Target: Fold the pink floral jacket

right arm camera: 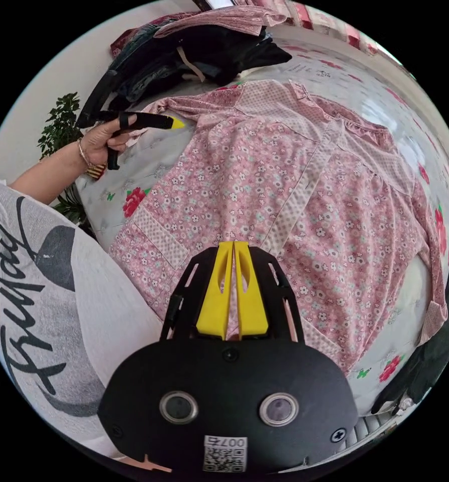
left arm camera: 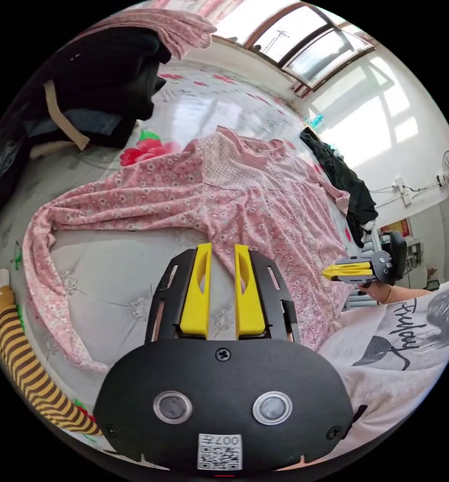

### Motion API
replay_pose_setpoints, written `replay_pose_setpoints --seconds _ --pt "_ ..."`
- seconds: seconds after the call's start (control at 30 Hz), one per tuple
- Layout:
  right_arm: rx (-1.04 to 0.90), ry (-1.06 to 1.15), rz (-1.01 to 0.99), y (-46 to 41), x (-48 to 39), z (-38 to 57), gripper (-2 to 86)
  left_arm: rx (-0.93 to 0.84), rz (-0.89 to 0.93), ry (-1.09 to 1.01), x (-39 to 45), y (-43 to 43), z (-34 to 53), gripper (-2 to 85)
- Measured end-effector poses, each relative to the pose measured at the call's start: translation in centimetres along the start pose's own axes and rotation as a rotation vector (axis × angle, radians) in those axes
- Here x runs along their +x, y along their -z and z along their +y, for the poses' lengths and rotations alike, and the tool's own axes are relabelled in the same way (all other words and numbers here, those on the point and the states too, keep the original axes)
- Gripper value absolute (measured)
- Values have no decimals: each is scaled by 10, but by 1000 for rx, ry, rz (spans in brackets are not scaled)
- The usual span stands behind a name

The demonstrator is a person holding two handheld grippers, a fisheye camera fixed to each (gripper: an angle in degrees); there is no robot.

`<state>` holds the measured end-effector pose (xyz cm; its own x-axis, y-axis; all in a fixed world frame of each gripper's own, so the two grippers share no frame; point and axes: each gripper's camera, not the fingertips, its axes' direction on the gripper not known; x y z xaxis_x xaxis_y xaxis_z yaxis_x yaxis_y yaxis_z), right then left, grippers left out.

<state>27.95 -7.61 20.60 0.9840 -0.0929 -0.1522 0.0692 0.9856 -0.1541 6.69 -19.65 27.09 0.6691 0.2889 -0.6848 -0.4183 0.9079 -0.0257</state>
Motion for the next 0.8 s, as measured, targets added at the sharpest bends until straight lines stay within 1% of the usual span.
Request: replay_pose_setpoints --seconds 0.07,0.1,0.13,0.27,0.33,0.43,0.47,0.57,0.6,0.67,0.7,0.8 --pt "-74 14 5 -18 -2 -8 -3 -98 -68 -29 16 -29 -1 66" --pt "-129 25 22 -32 -3 -8 -3 -67 -168 -37 23 -32 3 26" --pt "-61 56 43 -30 -6 -1 -3 -67 -212 -74 27 -34 4 3" --pt "-64 63 98 -32 -2 16 -3 -121 -194 -115 23 -38 -7 -8" --pt "-52 24 78 -32 5 23 -3 -140 -277 -137 22 -37 -17 -9" --pt "-64 -20 67 -35 6 20 -2 -132 -201 -64 10 -37 -19 -9" --pt "-65 -26 70 -36 5 20 -2 -124 -201 -61 11 -38 -18 -9" --pt "-91 -61 62 -33 1 18 -3 -95 -299 -64 28 -36 -7 -6" --pt "-56 -64 33 -25 -2 23 -3 -80 -330 -59 35 -29 2 -3" --pt "27 -76 -17 -9 -5 36 -3 -63 -253 -60 43 -16 20 7" --pt "55 -76 -47 -2 -8 46 -3 -37 -192 -49 49 -7 35 29" --pt "45 -7 -46 -3 -27 71 -3 -13 -57 -60 74 2 75 58"
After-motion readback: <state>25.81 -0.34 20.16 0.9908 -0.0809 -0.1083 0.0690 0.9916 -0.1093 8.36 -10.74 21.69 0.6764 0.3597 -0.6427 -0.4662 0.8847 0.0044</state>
